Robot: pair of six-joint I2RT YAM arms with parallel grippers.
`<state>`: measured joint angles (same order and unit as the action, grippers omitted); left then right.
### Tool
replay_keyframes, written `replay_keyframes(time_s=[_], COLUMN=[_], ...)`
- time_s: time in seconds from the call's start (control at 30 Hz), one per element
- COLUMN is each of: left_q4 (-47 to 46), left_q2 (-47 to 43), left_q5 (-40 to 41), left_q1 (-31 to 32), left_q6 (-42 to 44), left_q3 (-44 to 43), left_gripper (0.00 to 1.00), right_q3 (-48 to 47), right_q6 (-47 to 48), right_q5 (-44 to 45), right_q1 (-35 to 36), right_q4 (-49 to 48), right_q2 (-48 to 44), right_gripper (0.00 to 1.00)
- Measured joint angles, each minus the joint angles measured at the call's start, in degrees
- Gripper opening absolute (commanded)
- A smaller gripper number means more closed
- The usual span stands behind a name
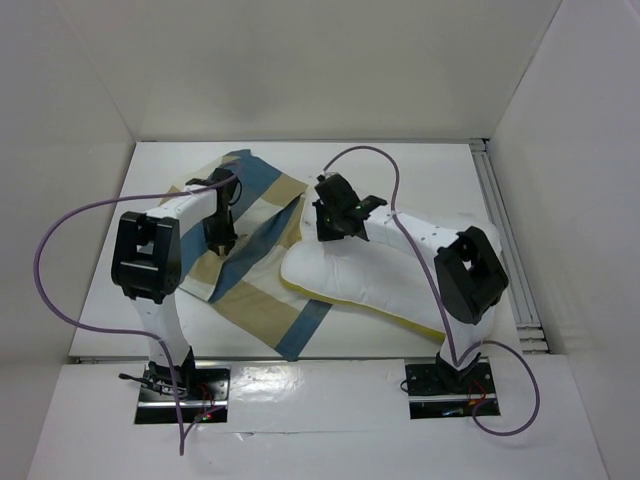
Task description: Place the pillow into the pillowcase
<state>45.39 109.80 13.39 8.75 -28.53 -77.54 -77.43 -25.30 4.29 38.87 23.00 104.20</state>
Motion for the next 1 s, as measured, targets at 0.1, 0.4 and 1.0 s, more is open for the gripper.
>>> replay_keyframes(time_s=[0.1, 0.4, 1.0], left_q4=[-0.2, -0.9, -3.2], left_q2=[0.4, -8.0, -20.9], left_q5=[-0.8, -7.4, -17.2], left_q1=[0.0, 0.4, 1.9], left_q6=[0.2, -0.3, -2.2], left_q3=[-0.6, -0.8, 1.0], left_gripper=[0.0, 0.0, 0.0], right_q3=[1.8, 8.7, 9.9], right_q6=[1.0, 3.8, 19.1], right_q5=[0.0, -0.1, -14.6], right_q1=[0.3, 1.2, 7.0], right_q4=[0.6, 2.1, 4.6], right_q2=[-1.9, -9.0, -23.0], right_gripper=[0.0, 0.0, 0.0])
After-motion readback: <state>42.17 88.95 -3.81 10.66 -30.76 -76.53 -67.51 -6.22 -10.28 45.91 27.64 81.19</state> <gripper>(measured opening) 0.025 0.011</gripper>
